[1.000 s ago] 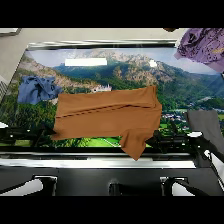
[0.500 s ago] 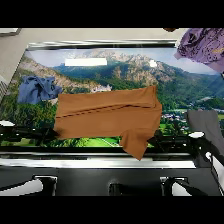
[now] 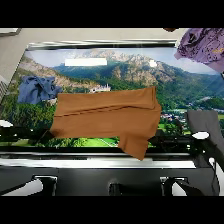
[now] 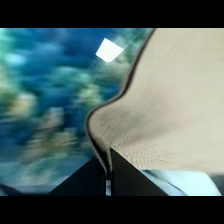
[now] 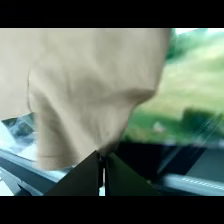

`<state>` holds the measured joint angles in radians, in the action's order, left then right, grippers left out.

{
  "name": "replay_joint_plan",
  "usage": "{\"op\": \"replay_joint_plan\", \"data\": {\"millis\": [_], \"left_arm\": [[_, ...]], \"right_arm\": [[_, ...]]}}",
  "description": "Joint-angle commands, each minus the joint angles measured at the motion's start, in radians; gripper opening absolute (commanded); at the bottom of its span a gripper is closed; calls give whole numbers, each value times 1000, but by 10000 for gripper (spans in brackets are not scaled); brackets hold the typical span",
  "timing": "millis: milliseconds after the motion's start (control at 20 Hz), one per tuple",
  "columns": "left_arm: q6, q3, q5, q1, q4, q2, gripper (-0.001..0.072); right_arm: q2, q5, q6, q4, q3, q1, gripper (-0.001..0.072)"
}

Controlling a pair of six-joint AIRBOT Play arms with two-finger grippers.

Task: Fold the clothes and pants, and hang the long-sleeved shirts on hangers.

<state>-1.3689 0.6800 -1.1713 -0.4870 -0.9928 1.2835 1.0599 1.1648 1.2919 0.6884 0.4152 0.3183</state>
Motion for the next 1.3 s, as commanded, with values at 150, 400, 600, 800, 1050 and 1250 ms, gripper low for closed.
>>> {"op": "replay_joint_plan", "data": {"millis": [150,400,600,800,1050,1250], "left_arm": [[-146,1,-206,2,-111,-393,14],[-159,2,-134,3,-105,-501,13],[-134,2,-1,63,-96,-412,14],[-135,33,152,145,-97,-312,13],[-106,174,205,197,-113,-116,13],[-97,306,204,214,-127,50,14]], "right_arm": [[-444,251,248,215,1,0,28],[-639,209,336,217,26,0,27],[-443,98,186,174,94,0,27],[-159,-13,55,142,245,0,27],[123,-77,-31,72,401,-7,27],[266,-161,-25,146,523,-134,27]]}}
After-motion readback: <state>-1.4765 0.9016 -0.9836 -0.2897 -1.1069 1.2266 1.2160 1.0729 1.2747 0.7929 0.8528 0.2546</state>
